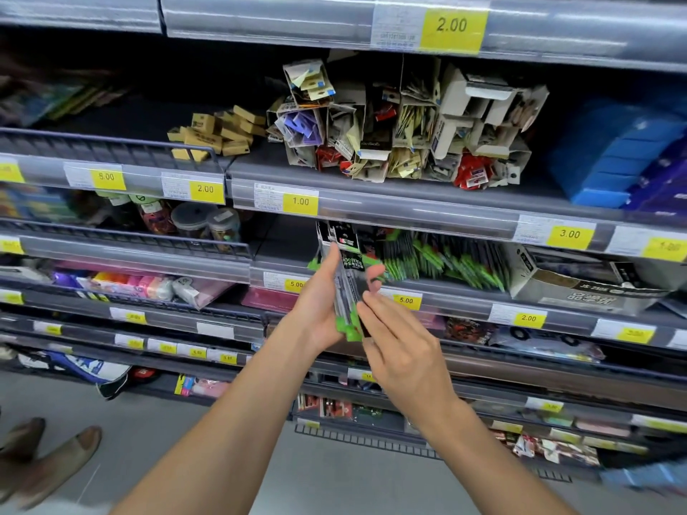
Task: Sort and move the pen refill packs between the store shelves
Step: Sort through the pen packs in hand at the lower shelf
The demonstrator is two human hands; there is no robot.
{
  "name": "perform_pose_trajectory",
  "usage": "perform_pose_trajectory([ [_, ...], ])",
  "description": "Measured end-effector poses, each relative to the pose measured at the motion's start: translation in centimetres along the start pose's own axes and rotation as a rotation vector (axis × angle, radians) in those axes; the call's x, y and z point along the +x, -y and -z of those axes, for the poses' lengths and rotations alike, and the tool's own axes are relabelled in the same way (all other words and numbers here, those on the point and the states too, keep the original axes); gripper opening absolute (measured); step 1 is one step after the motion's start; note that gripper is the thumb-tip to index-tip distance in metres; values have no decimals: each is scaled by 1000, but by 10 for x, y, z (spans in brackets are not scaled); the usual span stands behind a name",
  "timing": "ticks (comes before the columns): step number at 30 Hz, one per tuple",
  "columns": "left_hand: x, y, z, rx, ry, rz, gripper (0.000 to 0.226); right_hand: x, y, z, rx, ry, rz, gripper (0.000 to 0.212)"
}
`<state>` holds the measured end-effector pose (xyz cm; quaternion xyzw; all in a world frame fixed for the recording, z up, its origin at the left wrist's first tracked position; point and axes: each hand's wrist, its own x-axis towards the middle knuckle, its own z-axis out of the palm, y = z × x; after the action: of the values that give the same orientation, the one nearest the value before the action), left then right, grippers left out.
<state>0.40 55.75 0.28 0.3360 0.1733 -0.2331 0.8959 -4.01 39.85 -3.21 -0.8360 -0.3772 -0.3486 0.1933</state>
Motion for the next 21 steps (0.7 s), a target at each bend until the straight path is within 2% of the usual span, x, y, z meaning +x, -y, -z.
perform_pose_trajectory([
  [4, -1, 6, 8, -3, 36, -73, 79, 7, 0, 14, 247, 215, -160, 50],
  [6, -6, 11, 11, -34, 78, -100, 70, 11, -3, 19, 288, 357, -224, 61],
  [8, -9, 15, 13, -66, 104, -109, 66, 15, -7, 21, 291, 426, -241, 61],
  [13, -14, 19, 11, -83, 81, -129, 66, 10, -14, 16, 335, 363, -221, 45],
  [18, -12, 20, 0, -137, 10, -194, 41, -5, -20, 13, 390, 310, -140, 68],
  [21, -10, 24, 1, -126, 1, -208, 30, -1, -28, 9, 429, 225, -125, 59],
])
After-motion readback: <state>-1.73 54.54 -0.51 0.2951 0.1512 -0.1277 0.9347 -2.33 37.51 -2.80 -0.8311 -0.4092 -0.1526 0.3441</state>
